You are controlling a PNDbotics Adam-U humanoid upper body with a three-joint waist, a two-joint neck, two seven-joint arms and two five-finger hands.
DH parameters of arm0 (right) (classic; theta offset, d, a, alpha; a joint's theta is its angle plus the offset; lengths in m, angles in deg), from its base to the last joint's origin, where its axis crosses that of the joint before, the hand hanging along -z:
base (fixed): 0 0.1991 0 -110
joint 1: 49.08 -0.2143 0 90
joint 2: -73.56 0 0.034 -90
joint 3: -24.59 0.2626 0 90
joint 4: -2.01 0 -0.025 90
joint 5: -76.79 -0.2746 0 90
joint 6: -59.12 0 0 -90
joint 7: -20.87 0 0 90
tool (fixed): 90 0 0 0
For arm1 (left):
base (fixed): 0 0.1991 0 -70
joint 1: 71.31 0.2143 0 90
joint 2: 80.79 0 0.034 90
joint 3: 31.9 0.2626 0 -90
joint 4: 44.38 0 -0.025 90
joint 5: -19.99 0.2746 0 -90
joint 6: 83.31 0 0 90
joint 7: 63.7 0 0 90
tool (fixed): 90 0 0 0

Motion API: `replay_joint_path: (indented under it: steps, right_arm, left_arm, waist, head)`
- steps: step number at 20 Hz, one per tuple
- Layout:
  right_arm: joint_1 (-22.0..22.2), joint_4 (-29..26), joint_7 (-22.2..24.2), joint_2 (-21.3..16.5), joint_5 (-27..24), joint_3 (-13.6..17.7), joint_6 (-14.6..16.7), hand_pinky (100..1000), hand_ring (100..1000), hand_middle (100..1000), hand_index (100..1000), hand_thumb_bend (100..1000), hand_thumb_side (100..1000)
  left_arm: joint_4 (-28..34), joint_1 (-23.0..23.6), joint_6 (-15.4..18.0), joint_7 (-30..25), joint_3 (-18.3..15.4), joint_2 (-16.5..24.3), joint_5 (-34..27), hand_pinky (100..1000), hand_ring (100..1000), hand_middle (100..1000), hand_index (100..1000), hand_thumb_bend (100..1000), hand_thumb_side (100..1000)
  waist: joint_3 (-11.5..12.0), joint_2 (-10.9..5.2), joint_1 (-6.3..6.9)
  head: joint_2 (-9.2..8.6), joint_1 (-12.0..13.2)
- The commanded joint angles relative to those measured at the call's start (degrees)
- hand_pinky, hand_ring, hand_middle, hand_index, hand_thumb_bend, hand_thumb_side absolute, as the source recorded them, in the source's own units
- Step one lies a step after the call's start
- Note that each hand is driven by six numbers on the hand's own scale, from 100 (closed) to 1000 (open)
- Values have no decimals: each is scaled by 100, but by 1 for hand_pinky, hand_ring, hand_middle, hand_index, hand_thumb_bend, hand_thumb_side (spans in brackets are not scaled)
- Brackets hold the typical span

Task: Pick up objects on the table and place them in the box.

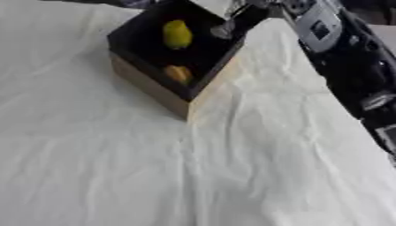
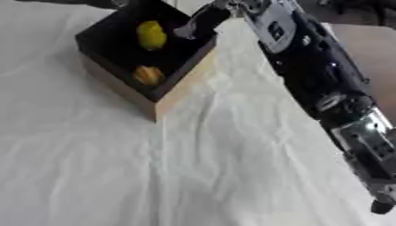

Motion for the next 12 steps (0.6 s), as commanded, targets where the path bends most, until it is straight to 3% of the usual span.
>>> replay_joint_path:
  steps: [1, 5, 7, 8, 11, 12]
  right_arm:
    - [133, -950, -359, -580, -985, 329, -493, 888, 956, 739, 873, 200, 162]
    - [1116, -2735, -1148, -1417, -2333, 916, -1140, 882, 938, 724, 848, 112, 116]
    - [1754, -3598, -1612, -1685, -2754, 1265, -1265, 883, 930, 722, 836, 100, 100]
    - [2016, -3822, -1803, -1763, -2887, 1415, -1200, 884, 913, 710, 829, 100, 100]
    - [2635, -4012, -2190, -1820, -3104, 1755, -578, 885, 908, 718, 830, 100, 100]
    - [2797, -4025, -2287, -1801, -3133, 1838, -362, 889, 912, 729, 833, 100, 196]
  left_arm:
    - [92, -13, -10, 28, -41, 76, 21, 808, 771, 718, 927, 137, 615]
    - [92, 10, -12, 141, -92, 119, 80, 809, 771, 718, 924, 143, 605]
    - [92, 7, -10, 215, -111, 146, 110, 809, 771, 718, 922, 150, 596]
    - [92, 5, -10, 257, -118, 160, 121, 809, 772, 719, 921, 156, 589]
    - [92, 5, -6, 412, -141, 221, 160, 810, 772, 720, 920, 166, 578]
    - [92, 5, -3, 467, -149, 241, 175, 811, 773, 721, 920, 196, 564]
  waist:
    - [-48, -184, 73]
    - [-165, -199, 138]
    - [-244, -203, 203]
    - [-280, -206, 241]
    - [-395, -212, 362]
    - [-432, -211, 400]
  head:
    - [-42, 98]
    - [-69, 289]
    - [-87, 407]
    - [-87, 458]
    - [-79, 605]
    - [-83, 657]
